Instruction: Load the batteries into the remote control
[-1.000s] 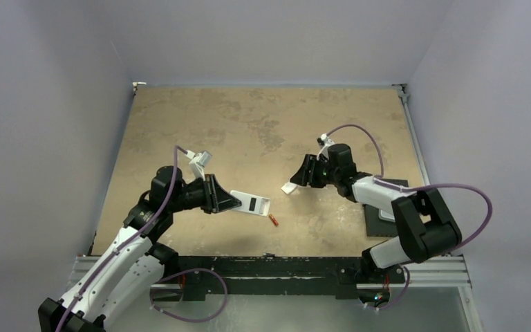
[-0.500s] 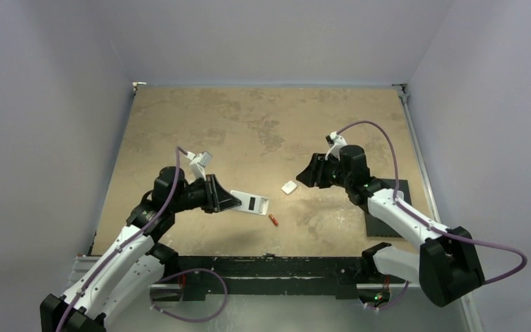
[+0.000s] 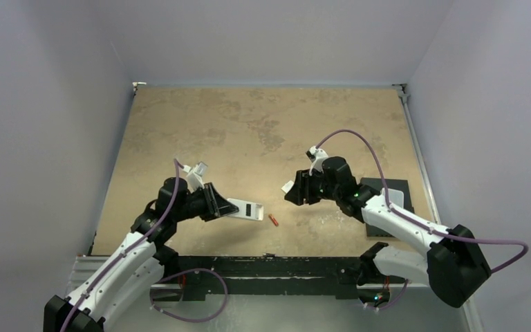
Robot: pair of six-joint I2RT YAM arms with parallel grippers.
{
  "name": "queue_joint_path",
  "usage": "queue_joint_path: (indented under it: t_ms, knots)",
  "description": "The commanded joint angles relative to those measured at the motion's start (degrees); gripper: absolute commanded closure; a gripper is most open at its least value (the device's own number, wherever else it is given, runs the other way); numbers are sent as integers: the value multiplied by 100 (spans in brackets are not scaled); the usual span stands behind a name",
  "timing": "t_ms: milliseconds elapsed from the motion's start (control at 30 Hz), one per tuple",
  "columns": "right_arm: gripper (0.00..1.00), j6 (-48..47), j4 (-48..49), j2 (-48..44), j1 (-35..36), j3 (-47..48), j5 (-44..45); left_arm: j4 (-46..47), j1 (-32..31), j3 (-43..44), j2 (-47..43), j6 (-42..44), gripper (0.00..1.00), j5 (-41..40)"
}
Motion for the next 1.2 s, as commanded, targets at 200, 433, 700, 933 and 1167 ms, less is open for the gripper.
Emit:
queue_joint_path:
  t_ms: [200, 433, 700, 933, 1167]
  knots:
    - [45, -57, -50, -264, 48, -190, 312, 861, 21, -387, -49, -707, 100, -933]
    - [43, -112, -155, -552, 54, -283, 295, 2052, 21, -1004, 419, -1206, 100, -1087]
    - [39, -27, -91, -670, 47, -429, 201, 2117, 20, -1302, 408, -1423, 96, -1325]
    - [36, 9, 66, -619, 53, -454, 101, 1842, 20, -1420, 313, -1469, 66, -1341]
    - [34, 60, 231, -571, 44, -478, -103, 1117, 13, -1362, 162, -1377, 58, -1395]
